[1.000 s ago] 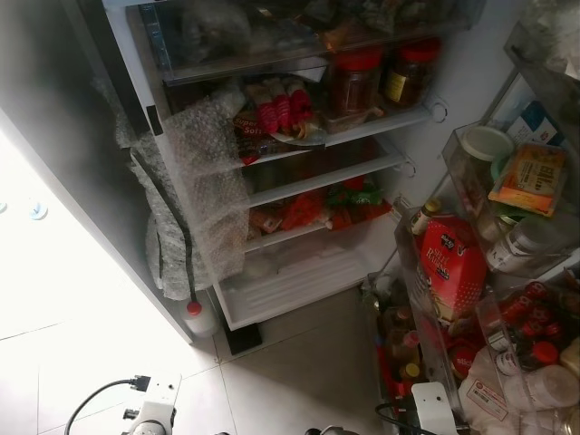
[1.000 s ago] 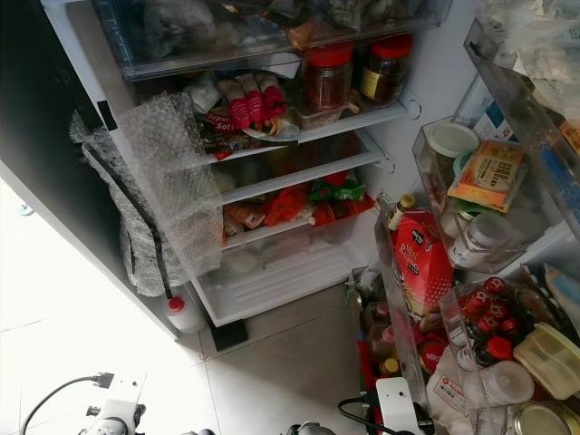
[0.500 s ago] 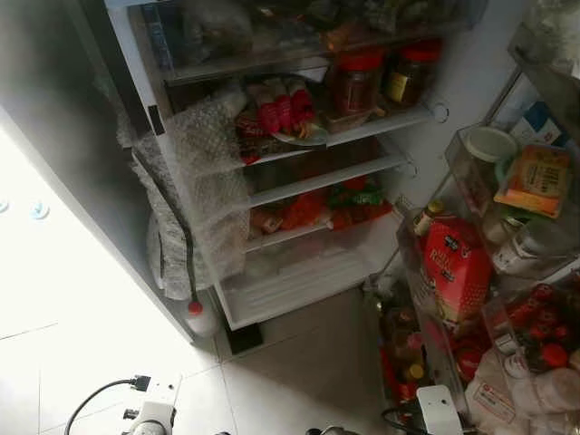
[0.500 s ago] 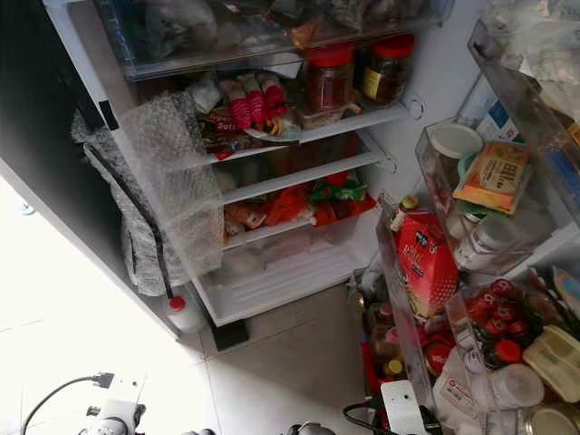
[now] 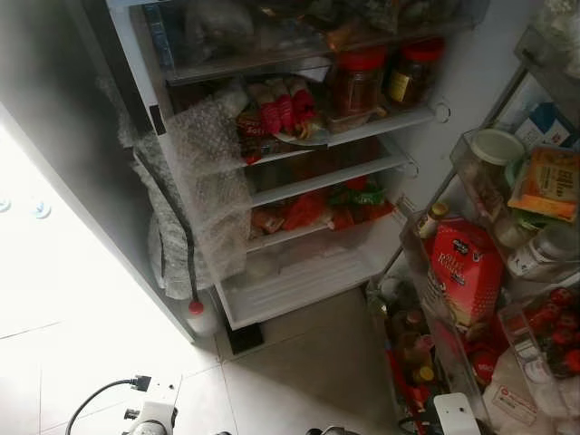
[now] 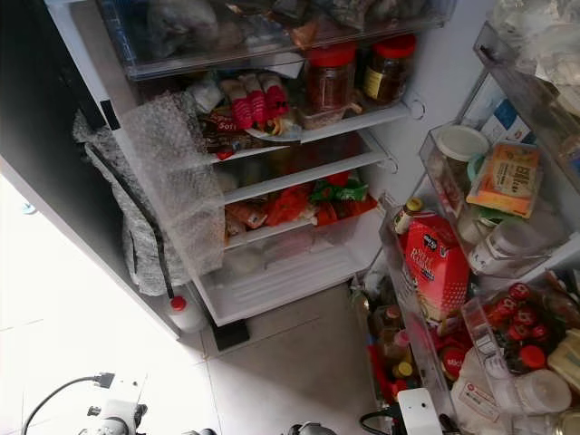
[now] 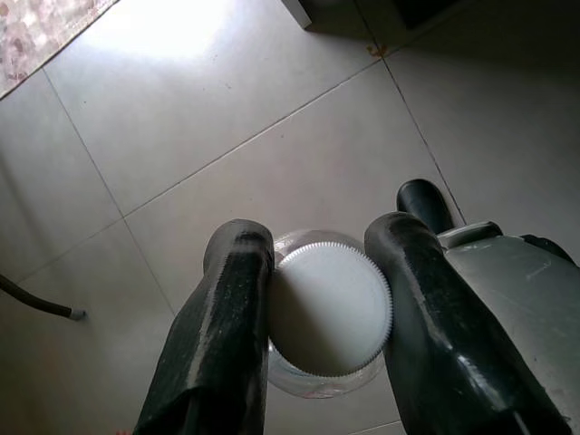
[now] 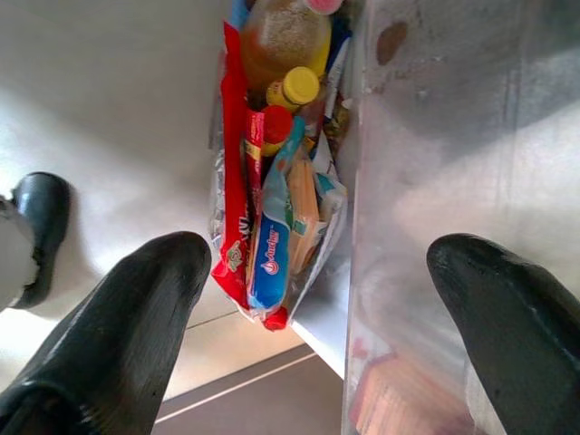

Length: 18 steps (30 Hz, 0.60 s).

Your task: Restocking fridge

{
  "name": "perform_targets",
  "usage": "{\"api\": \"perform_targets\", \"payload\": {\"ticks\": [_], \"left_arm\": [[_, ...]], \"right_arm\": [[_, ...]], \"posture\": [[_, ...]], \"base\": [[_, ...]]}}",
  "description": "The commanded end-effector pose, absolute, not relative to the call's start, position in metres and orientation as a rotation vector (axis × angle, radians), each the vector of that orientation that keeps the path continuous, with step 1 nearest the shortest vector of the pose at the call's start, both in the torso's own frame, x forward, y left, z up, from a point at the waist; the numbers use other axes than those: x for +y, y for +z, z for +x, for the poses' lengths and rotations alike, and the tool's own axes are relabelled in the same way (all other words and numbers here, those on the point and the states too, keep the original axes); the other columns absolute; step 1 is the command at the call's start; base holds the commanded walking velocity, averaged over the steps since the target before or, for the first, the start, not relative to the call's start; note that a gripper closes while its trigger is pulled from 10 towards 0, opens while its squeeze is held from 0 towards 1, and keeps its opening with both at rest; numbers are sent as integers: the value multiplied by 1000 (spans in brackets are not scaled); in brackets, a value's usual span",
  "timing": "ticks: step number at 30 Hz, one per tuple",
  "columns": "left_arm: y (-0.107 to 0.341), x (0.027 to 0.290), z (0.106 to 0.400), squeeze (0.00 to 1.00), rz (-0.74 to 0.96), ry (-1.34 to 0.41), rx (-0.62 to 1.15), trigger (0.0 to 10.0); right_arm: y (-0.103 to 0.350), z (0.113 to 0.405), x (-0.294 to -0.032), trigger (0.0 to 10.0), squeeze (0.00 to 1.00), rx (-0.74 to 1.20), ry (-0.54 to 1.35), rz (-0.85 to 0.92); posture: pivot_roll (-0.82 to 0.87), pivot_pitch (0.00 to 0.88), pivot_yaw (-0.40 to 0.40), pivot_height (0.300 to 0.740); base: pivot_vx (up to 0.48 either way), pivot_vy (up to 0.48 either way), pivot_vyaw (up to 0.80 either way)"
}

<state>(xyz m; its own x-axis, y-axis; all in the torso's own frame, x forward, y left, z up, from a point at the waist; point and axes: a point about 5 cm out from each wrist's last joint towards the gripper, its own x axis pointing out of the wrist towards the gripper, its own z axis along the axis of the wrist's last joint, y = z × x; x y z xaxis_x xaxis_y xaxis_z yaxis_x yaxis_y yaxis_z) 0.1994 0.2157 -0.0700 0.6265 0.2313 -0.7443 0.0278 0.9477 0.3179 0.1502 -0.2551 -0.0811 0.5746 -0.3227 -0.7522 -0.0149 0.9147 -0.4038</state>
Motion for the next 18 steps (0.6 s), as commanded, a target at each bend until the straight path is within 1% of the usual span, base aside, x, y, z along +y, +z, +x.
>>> {"api": "perform_targets", "payload": {"ticks": [1, 10, 11, 18], "left_arm": [[-74, 218, 192, 0, 301, 125, 917, 10000], [-74, 218, 192, 0, 297, 122, 914, 10000], [-74, 218, 192, 0, 296, 121, 914, 10000], [-73, 218, 192, 0, 297, 120, 913, 10000]], "right_arm": [[-83, 139, -264, 10000, 0, 984, -213, -429], [-75, 137, -285, 10000, 0, 985, -287, -557], [-72, 137, -293, 10000, 0, 984, -322, -588], [-68, 133, -305, 10000, 0, 1002, -357, -640]], "posture": [[-131, 177, -32, 740], [-128, 176, -30, 740], [-129, 176, -30, 740], [-129, 175, -27, 740]], "base": [[0, 0, 0], [0, 0, 0], [0, 0, 0], [0, 0, 0]]}}
